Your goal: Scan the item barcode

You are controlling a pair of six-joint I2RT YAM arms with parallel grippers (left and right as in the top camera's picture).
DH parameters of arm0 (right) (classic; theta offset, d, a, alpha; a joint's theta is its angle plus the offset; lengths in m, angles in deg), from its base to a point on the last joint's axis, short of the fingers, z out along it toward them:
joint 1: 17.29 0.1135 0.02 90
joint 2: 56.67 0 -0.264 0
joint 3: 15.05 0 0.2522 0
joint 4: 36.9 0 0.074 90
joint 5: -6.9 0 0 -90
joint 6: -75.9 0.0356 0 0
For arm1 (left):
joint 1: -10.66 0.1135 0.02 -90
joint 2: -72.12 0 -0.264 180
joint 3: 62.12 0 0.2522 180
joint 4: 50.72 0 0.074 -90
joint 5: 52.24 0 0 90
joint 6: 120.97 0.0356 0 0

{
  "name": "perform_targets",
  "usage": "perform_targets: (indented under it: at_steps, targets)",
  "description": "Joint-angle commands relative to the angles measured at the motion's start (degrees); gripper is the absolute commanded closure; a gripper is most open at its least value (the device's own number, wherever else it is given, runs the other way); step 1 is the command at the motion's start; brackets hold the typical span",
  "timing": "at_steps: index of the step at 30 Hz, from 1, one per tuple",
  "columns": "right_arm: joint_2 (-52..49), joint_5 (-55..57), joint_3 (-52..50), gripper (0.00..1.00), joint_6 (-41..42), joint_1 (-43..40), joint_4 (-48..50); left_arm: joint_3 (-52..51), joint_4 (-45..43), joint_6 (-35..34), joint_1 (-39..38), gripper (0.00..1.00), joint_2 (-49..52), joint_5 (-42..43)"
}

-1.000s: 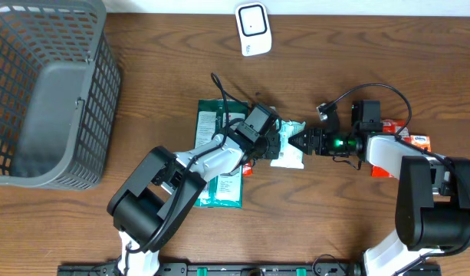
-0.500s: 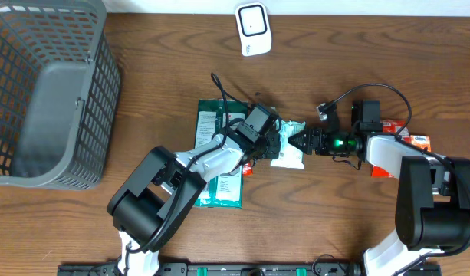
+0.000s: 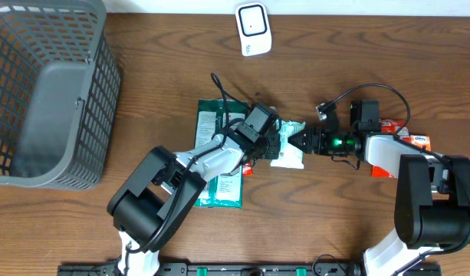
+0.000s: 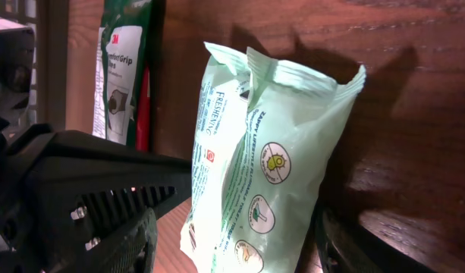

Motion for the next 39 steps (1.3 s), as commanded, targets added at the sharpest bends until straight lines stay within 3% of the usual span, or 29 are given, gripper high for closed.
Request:
perform_targets:
  at_steps: [1, 12, 21, 32, 36, 39]
  targets:
    - [-1.5, -0.1, -0.1, 0.39, 0.9, 1.0, -0.5, 0.0, 1.0, -0.5, -0.2, 0.92, 2.5, -1.3]
    - [-1.5, 0.0, -0.1, 0.44, 0.9, 3.5, 0.3, 0.0, 1.0, -0.5, -0.2, 0.92, 2.5, -1.3]
    - [-1.5, 0.2, -0.1, 0.78, 0.8, 3.6, 0.8, 0.0, 1.0, -0.5, -0.2, 0.92, 2.5, -1.3]
    - [-1.5, 2.7, -0.1, 0.91, 0.8, 3.6, 0.8, 0.1, 1.0, -0.5, -0.2, 0.92, 2.0, -1.2]
    - [-1.5, 2.7, -0.1, 0.99, 0.8, 3.6, 0.9, 0.2, 1.0, 1.5, -0.1, 0.86, -2.4, -1.3]
    - [-1.5, 2.7, -0.1, 0.99, 0.8, 3.6, 0.9, 0.2, 1.7, 3.9, -0.1, 0.83, -8.0, -2.3]
